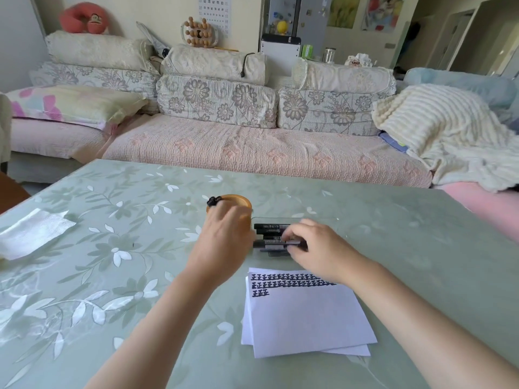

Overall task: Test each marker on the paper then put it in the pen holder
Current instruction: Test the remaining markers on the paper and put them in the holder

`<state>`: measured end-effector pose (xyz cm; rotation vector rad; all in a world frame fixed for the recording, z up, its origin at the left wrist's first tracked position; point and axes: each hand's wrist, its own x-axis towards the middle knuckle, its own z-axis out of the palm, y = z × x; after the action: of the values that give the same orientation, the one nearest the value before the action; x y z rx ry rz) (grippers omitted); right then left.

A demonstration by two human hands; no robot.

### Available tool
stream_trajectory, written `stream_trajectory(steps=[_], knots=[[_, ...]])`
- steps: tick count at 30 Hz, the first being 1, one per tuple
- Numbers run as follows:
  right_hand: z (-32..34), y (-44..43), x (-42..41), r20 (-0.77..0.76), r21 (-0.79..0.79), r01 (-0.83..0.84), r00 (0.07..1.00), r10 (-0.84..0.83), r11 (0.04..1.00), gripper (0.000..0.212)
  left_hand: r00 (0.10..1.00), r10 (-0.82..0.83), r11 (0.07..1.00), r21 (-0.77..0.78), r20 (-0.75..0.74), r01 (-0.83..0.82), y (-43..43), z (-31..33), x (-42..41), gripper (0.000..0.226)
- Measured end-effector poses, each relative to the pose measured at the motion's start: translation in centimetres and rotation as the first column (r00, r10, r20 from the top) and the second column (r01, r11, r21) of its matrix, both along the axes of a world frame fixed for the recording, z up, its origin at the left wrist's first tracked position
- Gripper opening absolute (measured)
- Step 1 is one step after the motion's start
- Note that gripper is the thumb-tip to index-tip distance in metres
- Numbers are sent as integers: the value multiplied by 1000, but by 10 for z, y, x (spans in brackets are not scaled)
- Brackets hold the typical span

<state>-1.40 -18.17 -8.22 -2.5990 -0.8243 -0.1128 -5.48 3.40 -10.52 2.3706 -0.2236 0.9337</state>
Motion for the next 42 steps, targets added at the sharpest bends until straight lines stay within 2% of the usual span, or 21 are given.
stream_trajectory(steps=[4,7,10,12,14,15,17,19,20,22,25,27,30,32,36,39,42], knots=[[-16,-12,-27,-157,187,22,988,8,982,30,955,-214,962,127,-208,243,-18,-15,-15,30],[-21,-17,-33,-248,361,96,969,-4,928,25,933,-252,948,126,-258,291,-27,-21,-21,26],[-23,-18,-35,-376,576,244,927,-12,780,23,933,-254,962,29,-257,270,-34,-19,-26,17],[-24,-17,-38,-459,693,313,886,63,650,20,928,-270,962,-37,-257,270,-40,-16,-30,11],[-26,-14,-39,-509,755,362,850,140,547,13,909,-306,952,-99,-285,289,-48,-13,-35,9],[-27,-13,-38,-516,762,371,844,151,530,9,895,-319,948,-119,-313,296,-53,-12,-37,9],[-27,-13,-38,-501,766,348,850,163,540,7,880,-328,945,-118,-344,306,-60,-10,-40,8],[-25,-17,-38,-470,775,309,865,177,551,10,904,-285,958,-69,-318,277,-64,-7,-41,12],[-25,-18,-37,-444,772,283,881,163,569,12,922,-249,968,-37,-297,249,-62,-6,-41,13],[-25,-21,-34,-377,703,208,920,108,680,18,953,-166,984,21,-253,177,-55,-5,-39,11],[-30,-27,-34,-340,453,114,939,53,884,19,964,-131,987,57,-232,148,-50,-7,-40,28],[-30,-28,-37,-351,299,84,936,27,951,13,963,-136,979,117,-231,166,-47,-10,-44,37],[-28,-29,-39,-331,159,24,943,30,987,27,950,-146,949,230,-276,213,-41,-18,-46,36],[-27,-31,-39,-335,98,-27,940,58,995,26,939,-156,936,258,-306,240,-40,-21,-44,30],[-29,-34,-40,-377,65,-88,920,106,994,23,921,-232,907,273,-314,321,-37,-19,-39,14],[-30,-33,-39,-370,38,-108,922,114,993,18,913,-233,889,307,-335,339,-33,-21,-38,11],[-33,-32,-34,-189,6,-137,973,136,991,21,910,-214,895,301,-354,328,-33,-21,-34,15]])
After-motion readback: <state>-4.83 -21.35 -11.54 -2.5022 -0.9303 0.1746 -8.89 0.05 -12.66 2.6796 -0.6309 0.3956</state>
